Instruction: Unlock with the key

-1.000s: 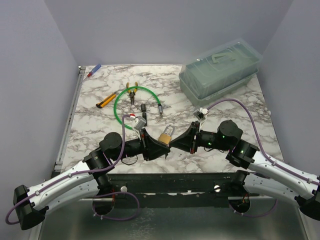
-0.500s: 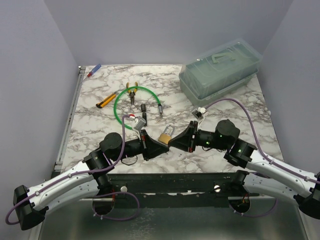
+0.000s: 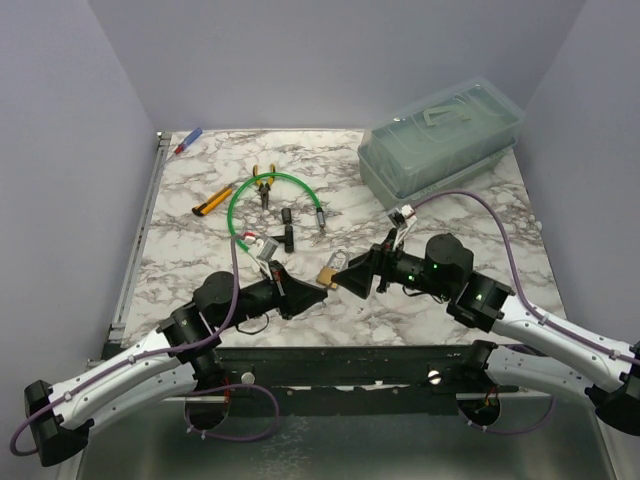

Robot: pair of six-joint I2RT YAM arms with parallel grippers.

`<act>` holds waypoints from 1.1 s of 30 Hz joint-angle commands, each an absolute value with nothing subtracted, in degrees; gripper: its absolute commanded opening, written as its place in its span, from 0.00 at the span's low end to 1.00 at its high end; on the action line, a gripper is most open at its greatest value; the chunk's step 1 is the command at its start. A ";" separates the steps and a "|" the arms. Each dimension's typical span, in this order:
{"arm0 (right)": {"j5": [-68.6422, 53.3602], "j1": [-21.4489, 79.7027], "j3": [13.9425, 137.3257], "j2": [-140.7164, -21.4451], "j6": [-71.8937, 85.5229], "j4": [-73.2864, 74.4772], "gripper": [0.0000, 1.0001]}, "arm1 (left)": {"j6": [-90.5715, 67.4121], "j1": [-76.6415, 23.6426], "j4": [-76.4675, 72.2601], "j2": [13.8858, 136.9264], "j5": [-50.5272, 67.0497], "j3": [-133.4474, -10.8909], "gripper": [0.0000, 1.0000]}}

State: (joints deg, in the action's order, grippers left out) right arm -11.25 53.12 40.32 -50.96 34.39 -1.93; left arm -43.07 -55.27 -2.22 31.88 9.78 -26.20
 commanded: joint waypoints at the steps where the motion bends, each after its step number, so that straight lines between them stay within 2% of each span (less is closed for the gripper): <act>1: -5.35 53.09 42.56 -50.75 35.41 1.94 0.85 | -44.00 -55.55 3.11 29.79 3.83 -25.88 0.00; 7: 12.60 53.09 47.97 -56.56 43.81 14.85 0.93 | -45.62 -55.54 11.61 29.86 -4.70 -27.66 0.00; 9: 15.37 53.09 50.23 -59.59 46.11 19.47 0.99 | -46.46 -55.55 15.37 30.68 -7.51 -29.36 0.00; 13: 20.30 53.09 55.84 -67.32 53.84 30.67 1.00 | -46.35 -55.55 21.80 32.34 -9.57 -33.37 0.00; 19: 20.23 53.09 62.90 -77.66 60.36 38.18 1.00 | -45.63 -55.59 29.18 33.50 -12.99 -37.72 0.00; 29: 19.88 52.91 84.09 -103.56 66.29 59.69 1.00 | -48.80 -55.54 37.96 34.21 -15.29 -42.38 0.00; 33: 18.16 52.91 87.67 -109.00 66.91 61.85 1.00 | -49.12 -55.57 43.22 32.86 -16.39 -46.28 0.00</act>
